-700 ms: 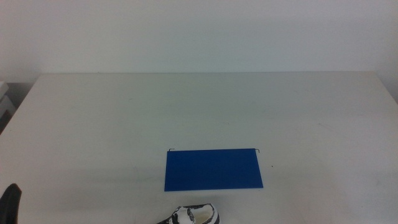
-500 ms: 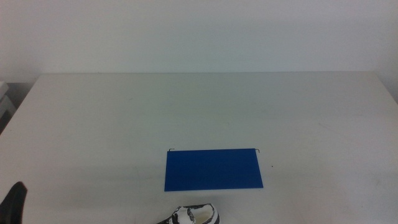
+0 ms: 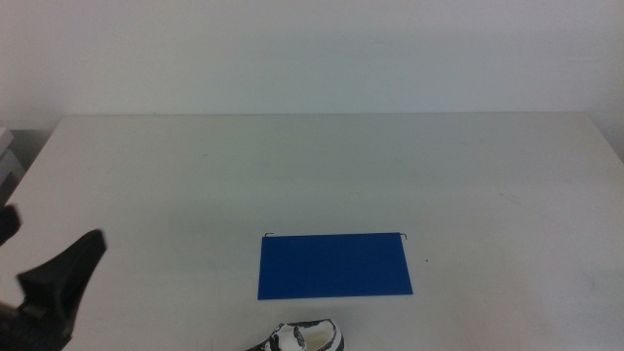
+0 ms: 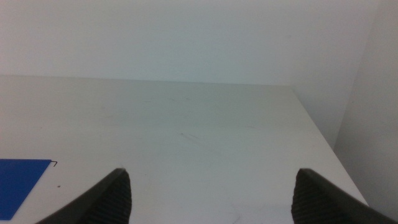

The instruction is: Use one arm to grab the shoe from the table and place it on the mat.

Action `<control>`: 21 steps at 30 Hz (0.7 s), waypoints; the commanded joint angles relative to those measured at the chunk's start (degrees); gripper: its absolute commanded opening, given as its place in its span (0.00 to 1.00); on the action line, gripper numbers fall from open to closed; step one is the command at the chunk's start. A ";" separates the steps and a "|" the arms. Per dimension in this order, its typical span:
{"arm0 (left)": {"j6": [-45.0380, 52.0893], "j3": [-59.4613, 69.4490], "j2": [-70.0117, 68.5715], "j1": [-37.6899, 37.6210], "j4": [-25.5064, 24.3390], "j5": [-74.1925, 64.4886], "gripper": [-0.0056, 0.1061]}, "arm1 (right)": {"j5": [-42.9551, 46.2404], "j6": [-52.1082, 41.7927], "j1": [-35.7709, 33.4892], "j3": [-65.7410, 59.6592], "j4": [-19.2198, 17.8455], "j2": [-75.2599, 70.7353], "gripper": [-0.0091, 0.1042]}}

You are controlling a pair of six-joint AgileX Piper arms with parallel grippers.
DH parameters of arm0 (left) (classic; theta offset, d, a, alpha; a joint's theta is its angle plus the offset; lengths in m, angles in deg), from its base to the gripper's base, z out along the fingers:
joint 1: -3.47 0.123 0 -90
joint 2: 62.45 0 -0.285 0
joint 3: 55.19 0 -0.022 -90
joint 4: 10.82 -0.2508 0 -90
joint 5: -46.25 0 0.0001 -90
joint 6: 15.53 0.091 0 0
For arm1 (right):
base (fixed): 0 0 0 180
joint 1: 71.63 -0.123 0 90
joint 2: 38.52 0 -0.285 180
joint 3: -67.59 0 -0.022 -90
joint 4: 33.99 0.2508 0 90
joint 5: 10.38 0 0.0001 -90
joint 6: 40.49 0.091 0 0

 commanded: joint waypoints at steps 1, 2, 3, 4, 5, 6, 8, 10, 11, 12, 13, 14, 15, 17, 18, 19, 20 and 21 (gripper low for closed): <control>-0.41 -5.77 4.25 -3.43 -1.18 1.29 0.88 | 4.55 -0.72 -0.18 0.54 -0.49 -1.16 0.67; -0.41 -7.62 5.68 -5.00 -1.24 -0.32 0.88 | 4.55 -0.72 -0.18 0.54 -0.49 -1.16 0.67; -0.41 -9.50 7.14 -6.63 -1.40 -2.14 0.88 | 4.55 -0.72 -0.18 0.54 -0.49 -1.16 0.67; -0.41 -11.46 8.34 -8.32 -1.53 -3.85 0.88 | 4.55 -0.72 -0.18 0.54 -0.49 -1.16 0.67; -0.41 -13.42 9.82 -10.02 -1.58 -6.15 0.88 | 4.55 -0.72 -0.18 0.54 -0.49 -1.16 0.67; -0.41 -15.46 11.32 -11.69 -1.58 -8.71 0.88 | 4.55 -0.72 -0.18 0.54 -0.49 -1.16 0.67; -0.41 -19.11 14.08 -14.52 -1.65 -13.83 0.88 | 4.55 -0.72 -0.18 0.54 -0.49 -1.16 0.67; -0.41 -22.69 16.72 -17.17 -1.74 -19.73 0.88 | 4.55 -0.72 -0.18 0.54 -0.49 -1.16 0.67; -0.41 -24.54 18.18 -18.57 -1.97 -22.54 0.88 | 4.55 -0.72 -0.18 0.54 -0.49 -1.16 0.67; -0.41 -26.34 19.84 -19.93 -2.21 -25.24 0.88 | 4.55 -0.72 -0.18 0.54 -0.49 -1.16 0.67; -0.41 -27.96 21.20 -21.26 -2.50 -27.85 0.88 | 4.55 -0.72 -0.18 0.54 -0.49 -1.16 0.67; -0.41 -29.49 22.27 -22.52 -2.60 -29.81 0.88 | 4.55 -0.72 -0.18 0.54 -0.49 -1.16 0.67; -0.41 -30.90 23.55 -23.73 -2.89 -32.17 0.88 | 4.55 -0.72 -0.18 0.54 -0.49 -1.16 0.67; -0.41 -33.10 25.81 -25.72 -3.55 -36.32 0.88 | 4.55 -0.72 -0.18 0.54 -0.49 -1.16 0.67; -0.36 -34.12 27.21 -26.73 -3.62 -38.44 0.88 | 4.55 -0.72 -0.18 0.54 -0.49 -1.16 0.67; -0.14 -35.10 28.70 -27.67 -3.62 -40.47 0.88 | 4.55 -0.72 -0.18 0.54 -0.49 -1.16 0.67; 0.20 -35.81 29.96 -28.36 -3.62 -42.01 0.88 | 4.55 -0.72 -0.18 0.54 -0.49 -1.16 0.67; 0.62 -36.66 31.54 -29.12 -3.57 -43.84 0.88 | 4.55 -0.72 -0.18 0.54 -0.49 -1.16 0.67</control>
